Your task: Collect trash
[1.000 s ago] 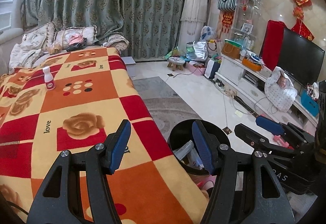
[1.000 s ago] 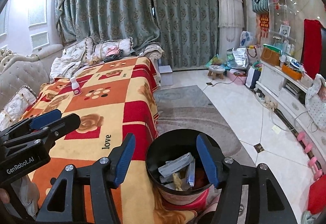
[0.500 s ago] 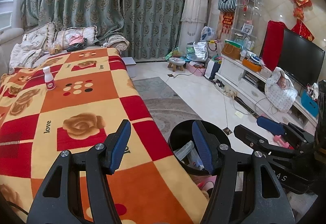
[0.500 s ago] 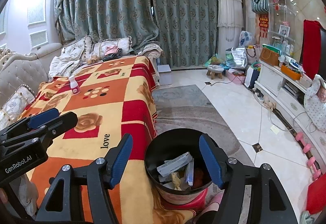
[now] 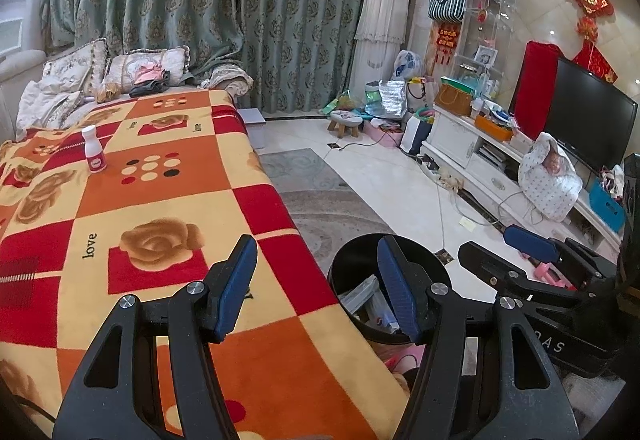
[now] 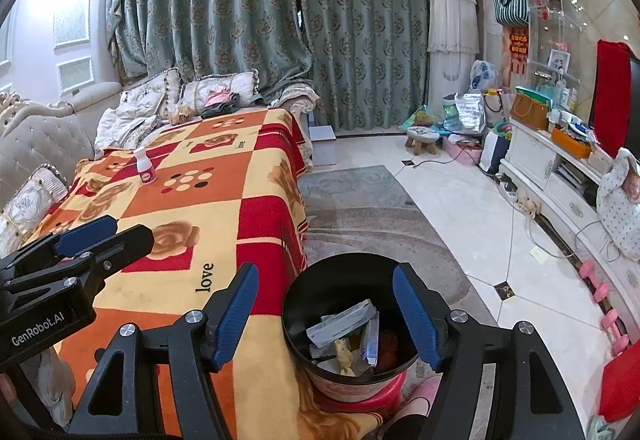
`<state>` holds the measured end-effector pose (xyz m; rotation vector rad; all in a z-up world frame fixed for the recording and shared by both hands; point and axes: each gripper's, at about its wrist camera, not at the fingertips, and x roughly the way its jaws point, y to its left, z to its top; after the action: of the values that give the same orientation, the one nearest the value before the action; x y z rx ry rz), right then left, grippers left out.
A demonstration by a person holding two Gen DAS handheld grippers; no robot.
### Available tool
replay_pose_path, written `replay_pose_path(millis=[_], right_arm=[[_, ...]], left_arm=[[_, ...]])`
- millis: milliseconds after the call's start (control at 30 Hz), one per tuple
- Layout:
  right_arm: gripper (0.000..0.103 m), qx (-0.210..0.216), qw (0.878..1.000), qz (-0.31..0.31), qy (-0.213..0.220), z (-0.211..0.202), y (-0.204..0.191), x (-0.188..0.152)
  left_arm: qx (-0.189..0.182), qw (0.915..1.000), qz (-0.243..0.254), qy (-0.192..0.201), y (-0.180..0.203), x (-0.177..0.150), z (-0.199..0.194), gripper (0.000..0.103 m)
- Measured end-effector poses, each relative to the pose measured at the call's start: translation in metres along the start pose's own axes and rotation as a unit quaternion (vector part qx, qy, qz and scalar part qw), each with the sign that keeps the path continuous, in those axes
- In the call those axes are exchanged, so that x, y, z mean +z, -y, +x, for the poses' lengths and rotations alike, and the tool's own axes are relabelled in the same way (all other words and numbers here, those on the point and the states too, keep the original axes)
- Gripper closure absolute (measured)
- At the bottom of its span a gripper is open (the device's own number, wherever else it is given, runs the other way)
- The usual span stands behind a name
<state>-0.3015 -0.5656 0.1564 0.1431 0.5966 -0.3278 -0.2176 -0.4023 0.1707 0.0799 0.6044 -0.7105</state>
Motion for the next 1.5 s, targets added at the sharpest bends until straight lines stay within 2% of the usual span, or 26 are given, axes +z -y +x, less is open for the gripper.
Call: replay_pose_path(millis=[1500], right_arm=[[0.032, -0.003, 1.000, 0.001, -0.020, 0.012, 0.006, -0.001]], left_arm=[[-0.001, 0.9999, -0.010, -0.010, 0.004, -0.012, 0.010, 0.041]])
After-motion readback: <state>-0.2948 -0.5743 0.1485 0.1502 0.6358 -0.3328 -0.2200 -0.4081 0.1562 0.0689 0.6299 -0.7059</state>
